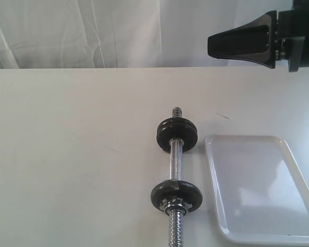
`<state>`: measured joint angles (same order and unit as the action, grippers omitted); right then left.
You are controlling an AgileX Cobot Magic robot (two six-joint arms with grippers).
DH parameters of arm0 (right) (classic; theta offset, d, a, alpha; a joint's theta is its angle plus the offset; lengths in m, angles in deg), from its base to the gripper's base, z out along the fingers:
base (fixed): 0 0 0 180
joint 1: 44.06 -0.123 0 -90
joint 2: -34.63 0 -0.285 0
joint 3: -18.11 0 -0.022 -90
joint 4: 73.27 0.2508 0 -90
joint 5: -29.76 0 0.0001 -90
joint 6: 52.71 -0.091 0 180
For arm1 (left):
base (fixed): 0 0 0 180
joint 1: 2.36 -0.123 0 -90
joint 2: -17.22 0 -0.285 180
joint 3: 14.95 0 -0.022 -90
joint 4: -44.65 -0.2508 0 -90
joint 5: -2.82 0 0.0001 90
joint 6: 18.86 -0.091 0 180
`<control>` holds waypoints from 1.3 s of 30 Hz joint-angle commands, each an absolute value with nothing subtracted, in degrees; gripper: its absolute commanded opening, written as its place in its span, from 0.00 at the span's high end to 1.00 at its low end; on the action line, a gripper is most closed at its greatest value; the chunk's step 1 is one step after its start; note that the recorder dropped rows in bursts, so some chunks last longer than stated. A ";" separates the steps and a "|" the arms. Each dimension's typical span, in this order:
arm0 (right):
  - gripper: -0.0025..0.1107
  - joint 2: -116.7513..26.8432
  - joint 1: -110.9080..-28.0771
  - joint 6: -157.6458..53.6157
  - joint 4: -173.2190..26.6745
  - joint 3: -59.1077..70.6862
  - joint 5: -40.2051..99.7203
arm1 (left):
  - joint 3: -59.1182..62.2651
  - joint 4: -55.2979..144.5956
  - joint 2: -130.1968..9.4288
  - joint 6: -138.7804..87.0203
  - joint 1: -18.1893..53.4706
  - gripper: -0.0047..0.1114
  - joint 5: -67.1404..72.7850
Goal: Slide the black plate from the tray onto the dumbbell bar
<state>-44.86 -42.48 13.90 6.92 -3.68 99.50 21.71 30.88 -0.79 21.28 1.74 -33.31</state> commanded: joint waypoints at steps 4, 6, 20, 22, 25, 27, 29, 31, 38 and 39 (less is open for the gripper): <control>0.98 -44.55 -42.32 14.23 6.99 -3.93 99.72 | 36.00 32.91 9.43 22.83 0.60 0.96 -7.45; 0.98 -44.55 -42.32 14.23 6.85 -3.93 99.72 | 40.74 33.65 9.43 24.75 0.47 0.96 -1.03; 0.98 -44.66 -42.32 14.23 7.01 -3.93 99.72 | 57.62 42.56 7.96 23.73 0.47 0.96 11.31; 0.98 -44.66 -42.32 14.23 7.01 -3.93 99.72 | 61.20 60.19 9.43 -1.48 0.33 0.96 10.67; 0.98 -44.66 -42.32 14.23 7.01 -3.93 99.72 | 62.27 62.57 9.43 -24.90 -1.56 0.96 1.19; 0.98 -44.66 -42.32 14.23 7.01 -3.93 99.72 | 62.27 52.42 9.43 -23.15 -2.58 0.96 -13.50; 0.98 -44.66 -42.32 14.23 7.01 -3.93 99.72 | 62.27 51.20 9.43 -20.16 -2.91 0.96 -13.38; 0.98 -44.66 -42.32 14.23 7.01 -3.93 99.72 | 62.27 51.20 9.43 -15.85 -2.91 0.96 -13.38; 0.98 -44.66 -42.32 14.23 7.01 -3.93 99.72 | 62.27 51.20 9.43 -16.22 -2.91 0.96 -12.88; 0.98 -44.66 -42.32 14.23 7.01 -3.93 99.72 | 62.27 51.20 9.43 -16.22 -2.91 0.96 -12.24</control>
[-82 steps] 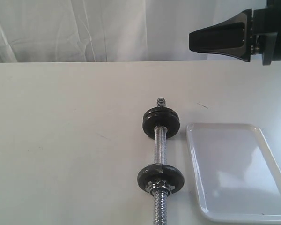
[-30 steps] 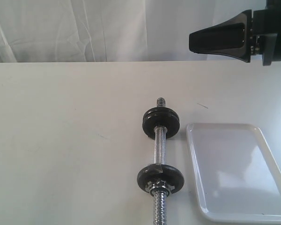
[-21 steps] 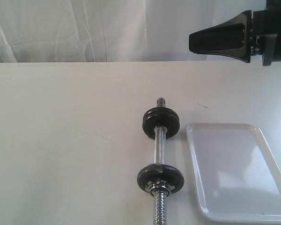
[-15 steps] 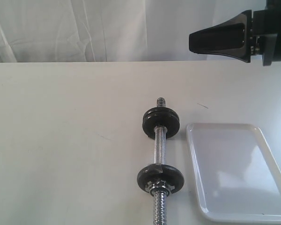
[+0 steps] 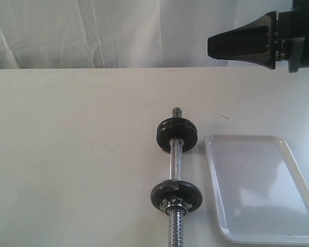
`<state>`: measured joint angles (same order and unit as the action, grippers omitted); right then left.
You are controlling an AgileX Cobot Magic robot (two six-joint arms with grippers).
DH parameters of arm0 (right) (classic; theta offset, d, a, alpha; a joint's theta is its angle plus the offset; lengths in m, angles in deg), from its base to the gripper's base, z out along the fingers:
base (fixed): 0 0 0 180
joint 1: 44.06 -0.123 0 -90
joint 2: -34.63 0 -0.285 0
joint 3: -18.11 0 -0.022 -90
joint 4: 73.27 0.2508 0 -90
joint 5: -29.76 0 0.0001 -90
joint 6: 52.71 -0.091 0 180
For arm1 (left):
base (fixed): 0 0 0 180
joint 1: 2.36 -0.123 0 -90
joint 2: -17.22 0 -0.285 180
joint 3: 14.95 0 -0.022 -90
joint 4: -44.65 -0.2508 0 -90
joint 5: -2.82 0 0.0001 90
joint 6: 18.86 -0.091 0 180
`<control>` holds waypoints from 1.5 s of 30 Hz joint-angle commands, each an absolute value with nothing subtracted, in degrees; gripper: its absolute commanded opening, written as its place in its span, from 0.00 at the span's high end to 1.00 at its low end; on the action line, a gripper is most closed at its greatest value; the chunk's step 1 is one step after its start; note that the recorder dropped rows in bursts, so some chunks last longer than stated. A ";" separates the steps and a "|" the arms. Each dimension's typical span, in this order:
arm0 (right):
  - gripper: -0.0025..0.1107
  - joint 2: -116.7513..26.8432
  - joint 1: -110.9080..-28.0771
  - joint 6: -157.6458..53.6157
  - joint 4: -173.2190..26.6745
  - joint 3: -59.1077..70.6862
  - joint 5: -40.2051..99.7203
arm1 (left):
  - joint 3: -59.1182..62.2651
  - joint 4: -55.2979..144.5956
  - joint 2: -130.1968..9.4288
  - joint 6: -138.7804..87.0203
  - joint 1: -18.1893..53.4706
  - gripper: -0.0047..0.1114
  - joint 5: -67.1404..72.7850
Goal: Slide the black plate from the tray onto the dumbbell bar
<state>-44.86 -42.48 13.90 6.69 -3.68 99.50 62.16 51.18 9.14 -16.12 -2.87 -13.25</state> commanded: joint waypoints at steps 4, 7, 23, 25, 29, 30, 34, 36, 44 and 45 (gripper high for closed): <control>0.98 -44.66 -42.32 14.23 7.01 -3.93 99.72 | 62.27 51.20 9.43 -16.22 -3.05 0.96 -8.33; 0.98 -44.66 -42.32 14.23 7.01 -3.93 99.72 | 62.27 51.20 9.43 -16.22 -3.43 0.96 -7.96; 0.98 -44.66 -42.32 14.23 7.01 -3.93 99.72 | 62.27 43.05 9.43 -16.22 -3.62 0.96 -7.96; 0.98 -44.66 -42.32 14.23 7.01 -3.93 99.72 | 62.27 43.05 9.43 -16.22 -3.62 0.96 -7.96; 0.98 -44.66 -42.32 14.23 7.01 -3.93 99.72 | 62.27 43.05 9.43 -16.22 -3.62 0.96 -7.96; 0.98 -44.66 -42.32 14.23 7.01 -3.93 99.72 | 62.27 43.05 9.43 -16.22 -3.62 0.96 -7.96; 0.98 -44.66 -42.32 14.23 7.01 -3.93 99.72 | 62.27 43.05 9.43 -16.22 -3.62 0.96 -7.96; 0.98 -44.66 -42.32 14.23 7.01 -3.93 99.72 | 62.27 43.05 9.43 -16.22 -3.62 0.96 -7.96; 0.98 -44.09 -42.32 14.23 7.01 -3.93 99.72 | 62.27 43.05 9.43 -16.22 -3.62 0.96 -7.96; 0.98 -43.47 -42.32 14.23 7.01 -3.93 99.72 | 62.27 43.05 9.43 -16.22 -3.62 0.96 -7.96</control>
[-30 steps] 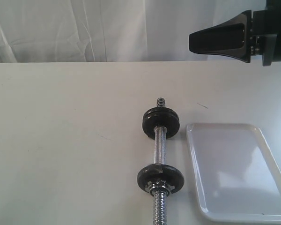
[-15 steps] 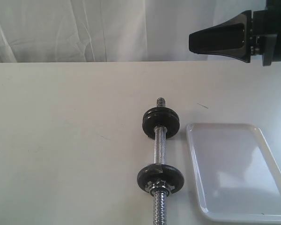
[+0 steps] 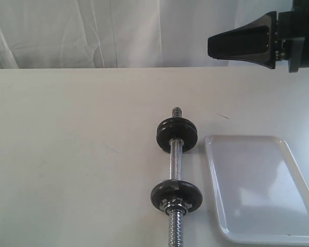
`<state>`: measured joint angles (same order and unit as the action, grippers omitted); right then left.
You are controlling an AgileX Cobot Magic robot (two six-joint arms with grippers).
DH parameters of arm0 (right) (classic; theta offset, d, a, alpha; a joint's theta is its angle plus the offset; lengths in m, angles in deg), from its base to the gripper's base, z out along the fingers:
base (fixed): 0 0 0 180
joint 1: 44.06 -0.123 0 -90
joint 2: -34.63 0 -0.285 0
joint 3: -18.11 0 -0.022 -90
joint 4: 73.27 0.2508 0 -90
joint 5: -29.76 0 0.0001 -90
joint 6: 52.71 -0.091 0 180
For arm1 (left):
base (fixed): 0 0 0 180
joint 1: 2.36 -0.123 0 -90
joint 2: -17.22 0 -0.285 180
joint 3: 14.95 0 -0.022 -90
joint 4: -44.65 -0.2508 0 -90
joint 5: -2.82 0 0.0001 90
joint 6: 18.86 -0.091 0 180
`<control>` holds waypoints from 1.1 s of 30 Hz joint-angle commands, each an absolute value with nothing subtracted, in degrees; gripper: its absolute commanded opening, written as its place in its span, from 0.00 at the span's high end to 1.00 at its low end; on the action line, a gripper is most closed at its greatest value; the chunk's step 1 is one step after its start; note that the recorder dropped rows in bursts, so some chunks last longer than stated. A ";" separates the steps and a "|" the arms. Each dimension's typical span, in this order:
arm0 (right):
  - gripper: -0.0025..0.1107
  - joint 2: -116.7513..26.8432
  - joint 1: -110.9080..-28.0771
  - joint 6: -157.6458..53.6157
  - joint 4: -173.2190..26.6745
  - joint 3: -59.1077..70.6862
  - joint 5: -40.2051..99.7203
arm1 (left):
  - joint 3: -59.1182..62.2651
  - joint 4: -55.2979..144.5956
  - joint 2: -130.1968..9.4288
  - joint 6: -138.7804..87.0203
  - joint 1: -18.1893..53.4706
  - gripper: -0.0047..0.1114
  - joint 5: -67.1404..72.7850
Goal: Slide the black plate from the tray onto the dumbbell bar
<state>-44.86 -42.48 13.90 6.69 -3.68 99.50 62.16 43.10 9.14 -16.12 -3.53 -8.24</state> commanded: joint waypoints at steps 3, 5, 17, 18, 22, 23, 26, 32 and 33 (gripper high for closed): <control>0.98 -40.80 -42.32 14.23 7.01 -3.93 99.72 | 62.27 43.05 9.43 -16.22 -3.62 0.96 -7.96; 0.98 -37.02 -42.32 13.37 7.01 -3.93 99.72 | 62.27 43.05 9.43 -16.22 -3.62 0.96 -7.96; 0.98 0.29 -42.32 11.81 7.17 -3.93 82.31 | 62.27 43.05 9.43 -16.22 -3.62 0.96 -7.96; 0.98 4.30 -42.32 10.07 9.36 -3.93 82.19 | 62.27 43.05 9.43 -16.22 -3.62 0.96 -7.96; 0.98 9.96 -42.32 10.06 10.65 -3.93 80.93 | 62.27 43.05 9.43 -16.22 -3.62 0.96 -7.96; 0.98 10.28 -42.32 10.06 10.08 -3.93 80.47 | 62.27 43.05 9.43 -16.22 -3.62 0.96 -7.96; 0.98 10.52 -42.32 -1.62 -4.26 -3.93 75.90 | 62.27 43.05 9.43 -16.22 -3.62 0.96 -7.96; 0.98 10.74 -42.32 -42.18 -43.06 -3.93 69.92 | 62.27 43.05 9.43 -16.22 -3.62 0.96 -7.96; 0.98 10.74 -42.32 -42.94 -44.76 -4.22 69.79 | 62.27 43.05 9.43 -16.22 -3.62 0.96 -7.96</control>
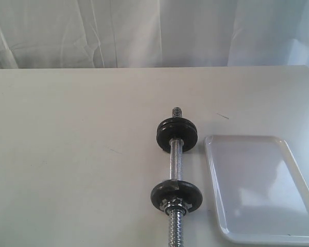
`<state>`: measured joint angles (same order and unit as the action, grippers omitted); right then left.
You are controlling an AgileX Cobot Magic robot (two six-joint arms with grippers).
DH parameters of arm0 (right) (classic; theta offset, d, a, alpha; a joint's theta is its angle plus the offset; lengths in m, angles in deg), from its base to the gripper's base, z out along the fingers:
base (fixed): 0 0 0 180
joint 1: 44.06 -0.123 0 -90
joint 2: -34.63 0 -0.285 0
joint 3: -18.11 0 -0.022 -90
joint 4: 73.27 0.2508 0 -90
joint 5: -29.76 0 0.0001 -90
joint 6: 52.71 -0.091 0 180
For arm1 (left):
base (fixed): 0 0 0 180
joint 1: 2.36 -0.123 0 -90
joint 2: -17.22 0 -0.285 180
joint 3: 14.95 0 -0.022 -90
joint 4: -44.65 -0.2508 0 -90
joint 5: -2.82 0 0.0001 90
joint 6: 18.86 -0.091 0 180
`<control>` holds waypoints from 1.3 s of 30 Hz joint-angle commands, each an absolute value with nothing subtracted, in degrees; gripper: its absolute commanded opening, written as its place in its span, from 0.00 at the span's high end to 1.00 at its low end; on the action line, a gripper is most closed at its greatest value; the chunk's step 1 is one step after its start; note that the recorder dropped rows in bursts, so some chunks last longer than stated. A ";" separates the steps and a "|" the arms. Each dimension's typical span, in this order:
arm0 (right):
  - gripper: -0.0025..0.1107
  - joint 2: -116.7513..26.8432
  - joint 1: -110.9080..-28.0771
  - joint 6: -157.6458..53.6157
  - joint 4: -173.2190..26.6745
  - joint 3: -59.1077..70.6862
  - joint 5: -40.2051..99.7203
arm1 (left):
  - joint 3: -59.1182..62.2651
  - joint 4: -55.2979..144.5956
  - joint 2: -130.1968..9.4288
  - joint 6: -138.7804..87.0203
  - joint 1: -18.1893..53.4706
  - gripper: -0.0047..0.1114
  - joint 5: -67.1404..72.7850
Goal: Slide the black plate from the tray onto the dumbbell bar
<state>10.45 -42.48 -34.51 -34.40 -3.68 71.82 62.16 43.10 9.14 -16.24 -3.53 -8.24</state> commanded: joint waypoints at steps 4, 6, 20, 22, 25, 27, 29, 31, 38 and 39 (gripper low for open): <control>0.98 11.83 -42.32 -42.47 -47.78 -7.26 64.70 | 62.27 43.05 9.43 -16.22 -3.62 0.96 -7.96; 0.98 12.83 -42.32 -42.88 -49.22 -10.52 60.42 | 62.27 43.05 9.43 -16.22 -3.62 0.96 -7.96; 0.98 20.12 -42.32 -51.80 -64.84 -33.74 37.27 | 62.27 43.05 9.43 -16.22 -3.62 0.96 -7.96; 0.98 21.26 -42.32 -53.77 -69.69 -36.46 37.16 | 62.27 43.05 9.43 -16.22 -3.62 0.96 -7.96; 0.98 23.26 -42.32 -59.77 -75.28 -40.43 37.31 | 62.27 43.05 9.43 -16.22 -3.62 0.96 -7.96; 0.98 24.66 -42.32 -62.39 -77.44 -43.22 37.36 | 62.27 43.05 9.43 -16.22 -3.62 0.96 -7.96; 0.98 25.94 -42.32 -62.38 -78.08 -46.11 37.36 | 62.27 43.05 9.43 -16.22 -3.62 0.96 -7.96; 0.98 26.84 -42.32 -62.38 -78.33 -49.16 37.36 | 62.27 43.05 9.43 -16.22 -3.62 0.96 -7.96; 0.98 26.84 -42.32 -61.86 -78.33 -58.92 39.32 | 62.27 43.05 9.43 -16.22 -3.62 0.96 -7.96; 0.98 26.84 -42.32 -61.86 -78.33 -59.11 40.19 | 62.27 43.05 9.43 -16.22 -3.62 0.96 -7.96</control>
